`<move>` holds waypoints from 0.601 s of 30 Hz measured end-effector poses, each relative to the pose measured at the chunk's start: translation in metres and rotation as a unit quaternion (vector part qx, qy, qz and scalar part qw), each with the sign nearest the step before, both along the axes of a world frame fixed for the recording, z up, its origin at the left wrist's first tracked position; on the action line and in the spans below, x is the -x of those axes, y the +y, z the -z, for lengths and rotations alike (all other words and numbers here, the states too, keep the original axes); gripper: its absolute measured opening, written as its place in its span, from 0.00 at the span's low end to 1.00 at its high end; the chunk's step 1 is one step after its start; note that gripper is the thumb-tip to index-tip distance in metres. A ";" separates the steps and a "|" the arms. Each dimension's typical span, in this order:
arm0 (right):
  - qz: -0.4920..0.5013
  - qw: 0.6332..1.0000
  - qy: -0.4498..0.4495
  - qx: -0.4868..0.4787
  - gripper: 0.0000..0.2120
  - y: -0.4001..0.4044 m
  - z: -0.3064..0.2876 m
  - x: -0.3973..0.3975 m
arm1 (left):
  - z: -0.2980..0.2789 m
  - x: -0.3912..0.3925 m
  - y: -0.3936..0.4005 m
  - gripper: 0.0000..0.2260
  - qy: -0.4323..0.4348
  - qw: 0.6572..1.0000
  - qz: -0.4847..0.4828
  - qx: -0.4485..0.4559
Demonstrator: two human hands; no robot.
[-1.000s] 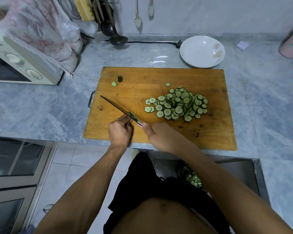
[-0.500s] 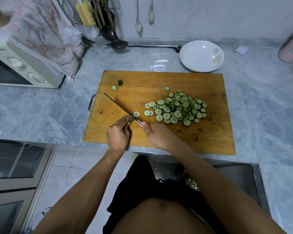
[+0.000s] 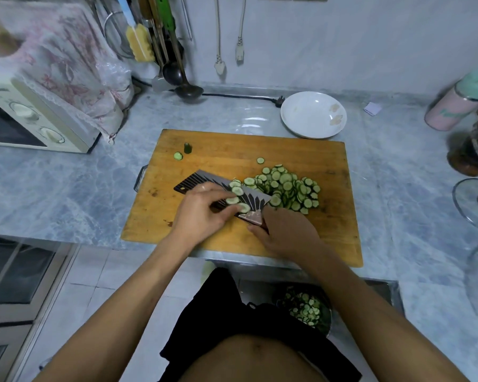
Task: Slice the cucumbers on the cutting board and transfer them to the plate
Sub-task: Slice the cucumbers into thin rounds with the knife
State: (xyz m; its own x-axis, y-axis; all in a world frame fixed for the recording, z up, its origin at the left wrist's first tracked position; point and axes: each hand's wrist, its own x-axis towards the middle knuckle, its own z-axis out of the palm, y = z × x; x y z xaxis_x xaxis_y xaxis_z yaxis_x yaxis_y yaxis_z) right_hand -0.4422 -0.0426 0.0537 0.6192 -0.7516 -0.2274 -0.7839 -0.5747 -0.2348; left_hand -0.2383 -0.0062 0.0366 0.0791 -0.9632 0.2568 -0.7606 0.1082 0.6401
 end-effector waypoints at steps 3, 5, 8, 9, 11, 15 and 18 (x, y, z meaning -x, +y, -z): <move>-0.025 1.000 0.007 0.018 0.22 0.004 -0.004 0.004 | 0.001 -0.001 -0.024 0.14 -0.022 0.994 0.041 -0.101; -0.029 0.999 0.013 0.019 0.23 0.006 -0.006 0.005 | 0.002 -0.003 -0.039 0.12 -0.017 0.988 0.065 -0.139; -0.023 0.999 0.025 0.002 0.23 0.005 -0.006 0.005 | 0.010 -0.008 -0.057 0.12 -0.031 0.986 0.054 -0.153; -0.015 1.000 0.027 -0.001 0.23 0.004 -0.005 0.004 | 0.012 -0.010 -0.061 0.13 -0.027 0.987 0.045 -0.152; 0.002 0.999 0.032 0.005 0.23 0.000 -0.005 0.001 | 0.012 -0.013 -0.067 0.13 -0.008 0.991 0.041 -0.128; 0.020 0.999 0.041 0.012 0.23 -0.008 -0.002 -0.002 | 0.007 -0.012 -0.070 0.16 0.004 0.991 0.086 -0.105; -0.007 0.997 0.064 0.036 0.22 -0.013 -0.008 -0.006 | 0.010 -0.010 -0.081 0.14 0.003 0.989 0.089 -0.116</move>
State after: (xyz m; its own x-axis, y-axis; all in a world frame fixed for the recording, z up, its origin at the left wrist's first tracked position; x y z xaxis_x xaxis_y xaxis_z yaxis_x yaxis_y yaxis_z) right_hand -0.4367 -0.0556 0.0618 0.5989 -0.7605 -0.2510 -0.7968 -0.5972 -0.0918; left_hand -0.2281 -0.0870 0.0262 -0.0963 -0.9950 0.0277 -0.7386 0.0901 0.6681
